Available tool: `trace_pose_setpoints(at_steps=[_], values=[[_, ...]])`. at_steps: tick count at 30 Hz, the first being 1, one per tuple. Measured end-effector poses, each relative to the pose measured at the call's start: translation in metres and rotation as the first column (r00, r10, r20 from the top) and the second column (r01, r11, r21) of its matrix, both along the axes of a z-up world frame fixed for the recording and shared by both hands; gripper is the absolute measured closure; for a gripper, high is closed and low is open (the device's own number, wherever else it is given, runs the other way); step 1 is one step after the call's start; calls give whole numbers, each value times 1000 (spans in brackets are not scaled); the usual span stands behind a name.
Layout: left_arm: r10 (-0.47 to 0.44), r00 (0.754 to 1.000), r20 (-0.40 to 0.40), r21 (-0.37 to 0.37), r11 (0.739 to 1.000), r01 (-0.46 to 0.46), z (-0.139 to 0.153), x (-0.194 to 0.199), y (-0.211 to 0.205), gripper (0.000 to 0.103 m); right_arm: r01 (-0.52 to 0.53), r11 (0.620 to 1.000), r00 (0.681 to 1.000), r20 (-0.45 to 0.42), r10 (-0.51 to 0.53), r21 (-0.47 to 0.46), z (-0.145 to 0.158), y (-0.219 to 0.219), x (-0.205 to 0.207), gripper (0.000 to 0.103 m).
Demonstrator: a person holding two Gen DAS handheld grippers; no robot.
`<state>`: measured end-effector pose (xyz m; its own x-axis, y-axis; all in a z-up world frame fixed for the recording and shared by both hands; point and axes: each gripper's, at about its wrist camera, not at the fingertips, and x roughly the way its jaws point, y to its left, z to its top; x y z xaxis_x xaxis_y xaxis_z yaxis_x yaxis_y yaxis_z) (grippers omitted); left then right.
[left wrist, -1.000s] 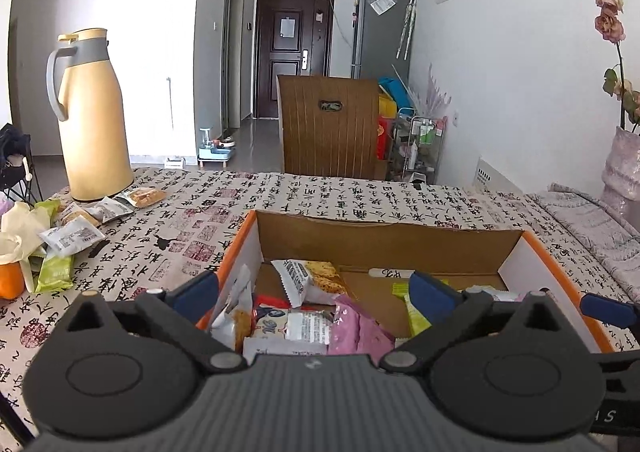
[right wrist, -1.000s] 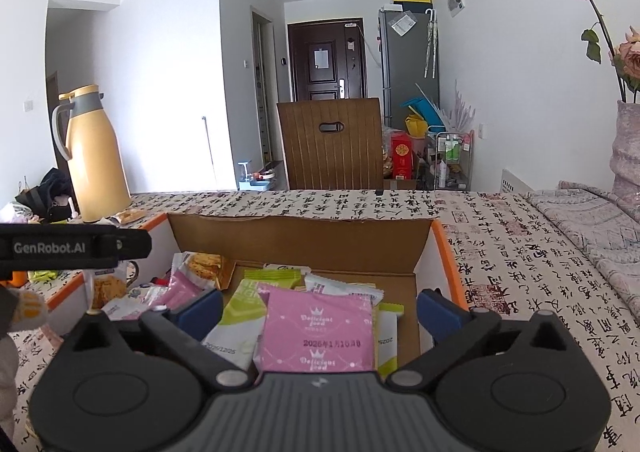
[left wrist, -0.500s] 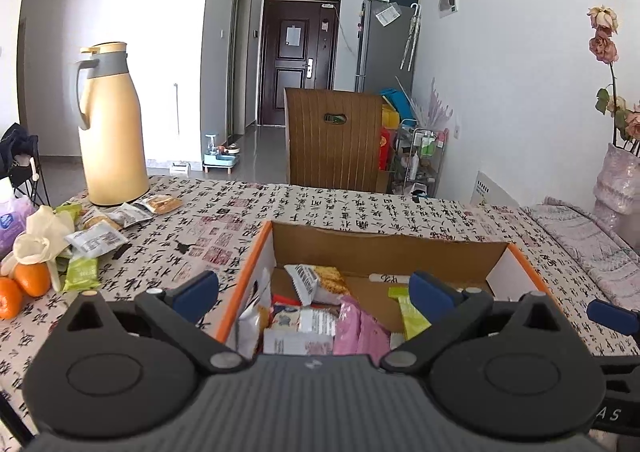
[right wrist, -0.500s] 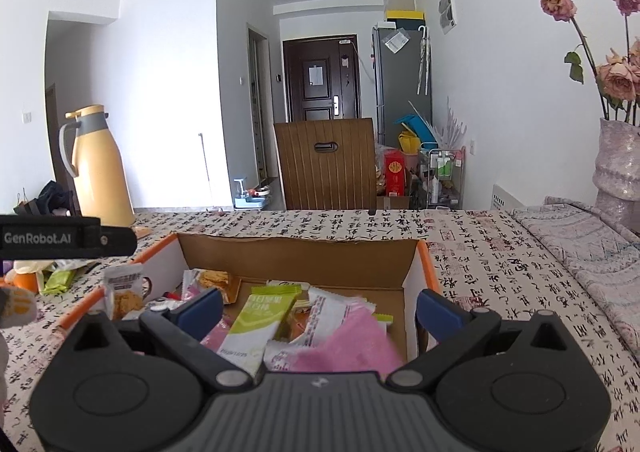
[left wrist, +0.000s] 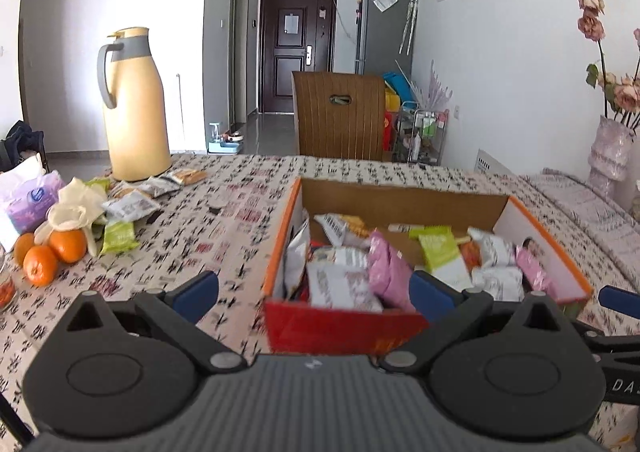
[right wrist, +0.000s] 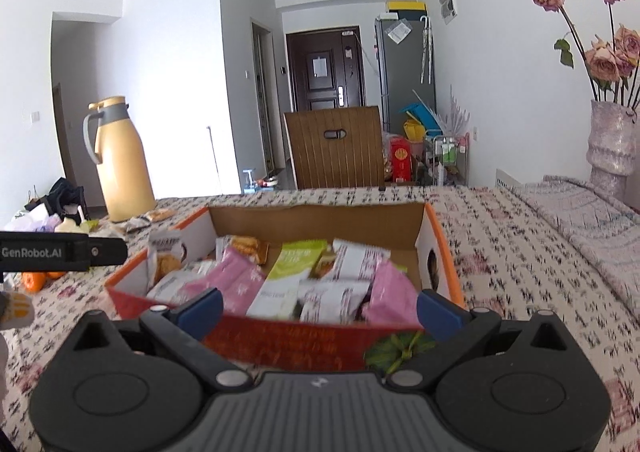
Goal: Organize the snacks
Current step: 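Move both open tools from the box back to the cracker packets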
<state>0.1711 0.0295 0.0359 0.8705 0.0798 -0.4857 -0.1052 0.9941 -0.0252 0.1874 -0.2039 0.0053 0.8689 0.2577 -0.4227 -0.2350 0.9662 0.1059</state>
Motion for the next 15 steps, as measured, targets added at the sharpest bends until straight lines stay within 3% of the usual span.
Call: trace_pose_setpoints(at_steps=[15], values=[[-5, 998, -67, -10, 1000, 4, -36, -26, 31, 0, -41, 998, 993, -113, 36, -43, -31, 21, -32, 0]])
